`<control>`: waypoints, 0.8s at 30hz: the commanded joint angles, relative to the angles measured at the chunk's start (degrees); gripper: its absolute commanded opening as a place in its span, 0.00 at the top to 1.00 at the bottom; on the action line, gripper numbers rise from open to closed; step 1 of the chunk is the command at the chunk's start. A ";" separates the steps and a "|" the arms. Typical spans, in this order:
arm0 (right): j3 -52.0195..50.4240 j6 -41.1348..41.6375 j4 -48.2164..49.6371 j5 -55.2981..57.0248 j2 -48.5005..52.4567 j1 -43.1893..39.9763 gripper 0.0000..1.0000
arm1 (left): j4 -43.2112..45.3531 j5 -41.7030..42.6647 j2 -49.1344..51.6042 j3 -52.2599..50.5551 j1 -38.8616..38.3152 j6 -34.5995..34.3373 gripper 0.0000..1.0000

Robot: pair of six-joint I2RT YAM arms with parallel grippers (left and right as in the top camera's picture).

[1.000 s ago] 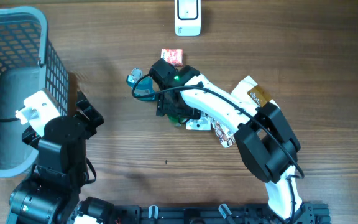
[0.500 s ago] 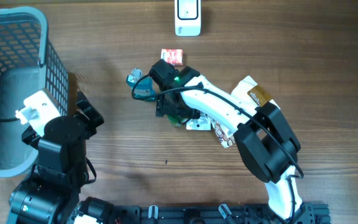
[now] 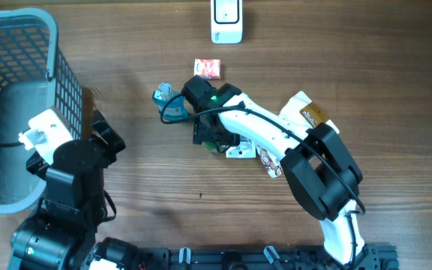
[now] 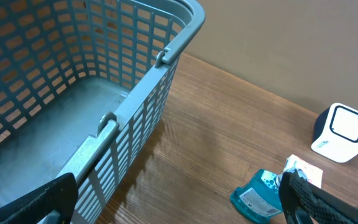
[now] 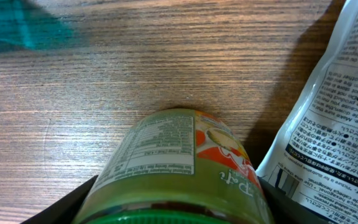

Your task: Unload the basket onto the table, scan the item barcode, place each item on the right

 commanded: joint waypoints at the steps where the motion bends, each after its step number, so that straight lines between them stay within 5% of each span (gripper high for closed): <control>1: -0.15 -0.37 -0.31 -1.01 1.38 0.09 0.31 | -0.04 -0.17 -0.33 -0.04 0.35 -0.98 0.00; 11: 5.92 -0.55 -8.50 -4.72 1.16 -0.11 0.34 | -0.07 -0.17 -0.33 -0.04 0.35 -0.98 0.00; 24: 13.25 -9.11 -23.63 -33.64 1.16 -9.86 0.36 | -0.07 -0.15 -0.31 -0.04 0.35 -0.98 0.00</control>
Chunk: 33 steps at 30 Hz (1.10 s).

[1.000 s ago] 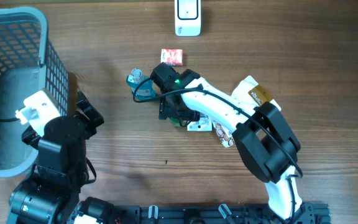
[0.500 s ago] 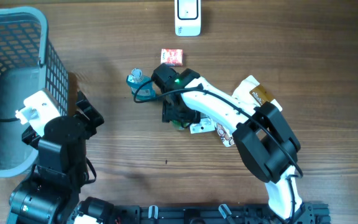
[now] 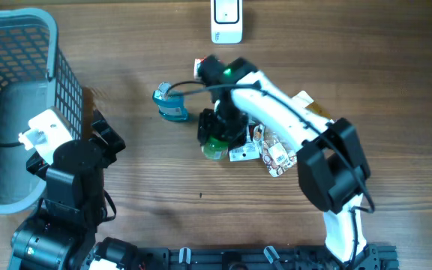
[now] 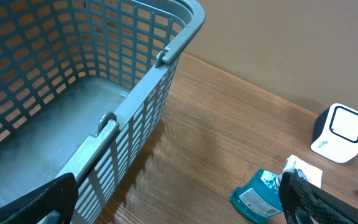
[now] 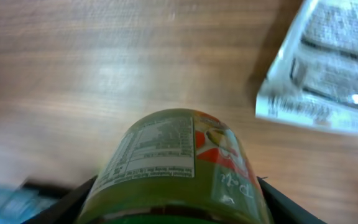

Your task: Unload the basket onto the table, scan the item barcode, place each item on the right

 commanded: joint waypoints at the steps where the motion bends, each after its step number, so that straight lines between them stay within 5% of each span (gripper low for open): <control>1: 2.36 -4.15 -2.91 -13.75 0.94 -4.37 0.36 | -0.04 -0.15 -0.31 -0.04 0.35 -0.83 0.00; 18: 2.36 -7.17 -15.52 -32.09 0.94 -13.77 0.35 | -0.15 -0.13 -0.31 -0.04 0.35 -0.81 0.00; 33: 2.36 -6.93 -17.53 -33.07 0.94 -13.86 0.35 | -0.28 -0.13 -0.31 -0.04 0.35 -0.79 0.00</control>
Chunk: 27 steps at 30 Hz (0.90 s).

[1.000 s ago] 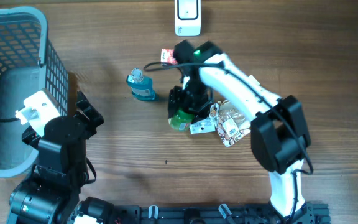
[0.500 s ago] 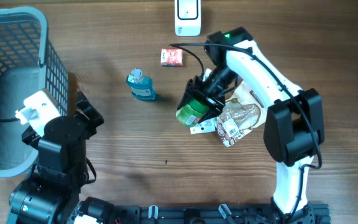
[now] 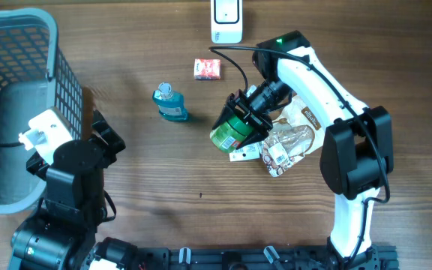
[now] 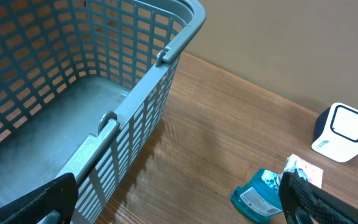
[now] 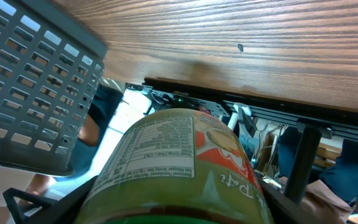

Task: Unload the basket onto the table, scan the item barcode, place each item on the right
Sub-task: 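Carry the green jar with the right gripper toward the scanner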

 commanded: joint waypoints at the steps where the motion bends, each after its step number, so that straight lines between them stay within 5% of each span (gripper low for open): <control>1: 1.55 -1.11 -0.35 -3.04 0.90 -0.02 0.36 | -0.09 -0.15 -0.31 -0.04 0.35 -0.79 0.00; 20: 1.55 -1.20 0.48 -1.66 0.90 -0.02 0.38 | -0.11 -0.13 -0.31 -0.04 0.35 -0.79 0.00; 27: 1.55 -4.13 13.29 4.72 0.90 -0.02 0.39 | -0.09 -0.13 -0.31 -0.04 0.35 -0.79 0.00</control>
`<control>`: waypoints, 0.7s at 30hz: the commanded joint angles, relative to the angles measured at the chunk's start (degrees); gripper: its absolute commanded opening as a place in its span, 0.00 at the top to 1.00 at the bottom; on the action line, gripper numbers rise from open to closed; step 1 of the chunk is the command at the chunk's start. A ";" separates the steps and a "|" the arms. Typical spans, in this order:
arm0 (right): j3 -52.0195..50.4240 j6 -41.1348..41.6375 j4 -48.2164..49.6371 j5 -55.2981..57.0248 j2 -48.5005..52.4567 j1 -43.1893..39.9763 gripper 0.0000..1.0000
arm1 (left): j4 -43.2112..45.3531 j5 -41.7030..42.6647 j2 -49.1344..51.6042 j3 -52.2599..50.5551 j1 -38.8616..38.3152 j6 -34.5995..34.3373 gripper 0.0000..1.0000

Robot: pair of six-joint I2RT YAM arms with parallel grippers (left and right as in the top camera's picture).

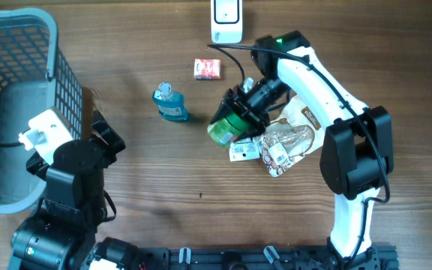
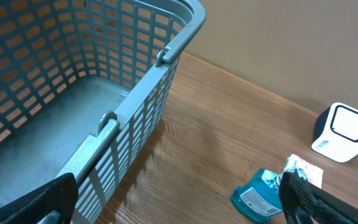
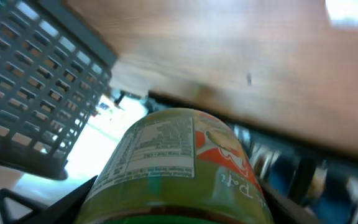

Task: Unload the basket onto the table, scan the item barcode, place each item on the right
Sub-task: 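Carry the green jar with the right gripper toward the scanner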

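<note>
My right gripper [image 1: 237,120] is shut on a green jar [image 1: 225,127] with a white and orange label, held tilted above the table's middle; the jar [image 3: 179,168] fills the right wrist view. The white barcode scanner [image 1: 226,20] stands at the far edge, also seen as the scanner [image 2: 339,132] in the left wrist view. My left gripper [image 2: 179,199] rests at the near left beside the basket, open, with nothing between its black fingers [image 2: 306,196].
A blue mesh basket [image 1: 13,105] fills the left side. A teal bottle [image 1: 169,103] and a small red and white packet [image 1: 207,68] lie between basket and scanner. Crinkled snack bags [image 1: 283,142] lie under the right arm.
The right gripper with the jar has shifted slightly up and toward the scanner, and the jar has turned a little. The left arm has not moved.
The right gripper was shut on the green jar low by the teal bottle and the bags. Then it held the jar off the wood, then tilted on its side in the table's middle. Now the jar sits slightly nearer the scanner. The left arm stayed still throughout.
</note>
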 commanded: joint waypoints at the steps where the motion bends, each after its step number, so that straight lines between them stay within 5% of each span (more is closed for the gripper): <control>1: 1.53 -2.19 8.11 5.66 0.90 -0.02 0.39 | -0.09 -0.13 -0.31 -0.04 0.35 -0.79 0.00; 11: 1.53 -1.22 32.28 28.15 0.90 -0.02 0.39 | -0.07 -0.13 -0.31 -0.04 0.35 -0.79 0.00; 21: 1.53 -11.47 57.92 47.47 0.92 0.04 0.38 | -0.07 -0.15 -0.31 -0.04 0.35 -0.76 0.00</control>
